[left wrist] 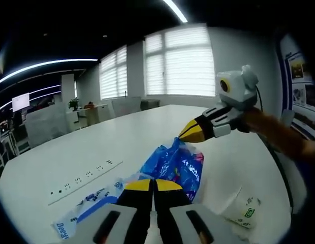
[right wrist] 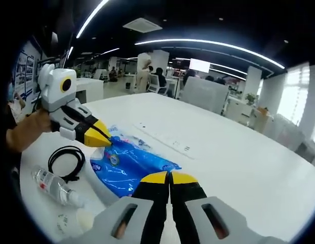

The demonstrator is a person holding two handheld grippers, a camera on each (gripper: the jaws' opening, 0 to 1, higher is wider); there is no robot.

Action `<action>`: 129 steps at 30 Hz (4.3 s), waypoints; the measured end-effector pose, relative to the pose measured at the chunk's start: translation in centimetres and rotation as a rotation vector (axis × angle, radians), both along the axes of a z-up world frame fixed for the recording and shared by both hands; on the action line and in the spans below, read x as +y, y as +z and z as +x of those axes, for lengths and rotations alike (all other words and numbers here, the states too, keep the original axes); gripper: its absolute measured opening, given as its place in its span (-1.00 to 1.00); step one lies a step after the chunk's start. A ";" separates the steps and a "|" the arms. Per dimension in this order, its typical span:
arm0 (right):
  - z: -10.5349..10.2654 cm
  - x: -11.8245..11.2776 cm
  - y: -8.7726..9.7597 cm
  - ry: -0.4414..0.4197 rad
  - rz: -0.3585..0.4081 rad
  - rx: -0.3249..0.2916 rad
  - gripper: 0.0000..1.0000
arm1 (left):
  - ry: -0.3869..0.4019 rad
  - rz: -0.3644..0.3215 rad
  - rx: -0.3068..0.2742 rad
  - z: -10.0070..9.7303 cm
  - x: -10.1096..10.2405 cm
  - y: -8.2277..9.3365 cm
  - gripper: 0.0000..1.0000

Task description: Arrange the tabletop items into an orderly group along one side of the table until the central work area is clear of visible clutter.

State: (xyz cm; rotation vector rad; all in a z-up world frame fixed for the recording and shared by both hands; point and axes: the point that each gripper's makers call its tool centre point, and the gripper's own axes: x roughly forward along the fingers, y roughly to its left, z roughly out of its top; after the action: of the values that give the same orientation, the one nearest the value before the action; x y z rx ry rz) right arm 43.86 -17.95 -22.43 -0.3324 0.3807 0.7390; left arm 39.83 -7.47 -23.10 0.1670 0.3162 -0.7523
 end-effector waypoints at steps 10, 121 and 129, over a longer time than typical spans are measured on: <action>2.3 -2.6 0.5 -0.055 -0.007 -0.034 -1.00 | -0.041 0.004 -0.022 2.7 -2.4 0.1 -1.00; 7.4 -10.4 -3.8 -0.256 -0.106 -0.192 -0.59 | -0.053 0.141 -0.146 10.3 -7.9 -4.2 -0.35; 6.8 -10.5 -2.5 -0.260 -0.068 -0.235 0.03 | -0.075 0.107 -0.119 8.4 -8.2 -3.3 0.62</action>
State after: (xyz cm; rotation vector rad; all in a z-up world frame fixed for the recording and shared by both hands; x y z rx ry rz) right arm 50.66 -28.47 -24.92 -0.4198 0.2209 0.4271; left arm 48.24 -15.70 -26.35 0.3247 0.2379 -0.7967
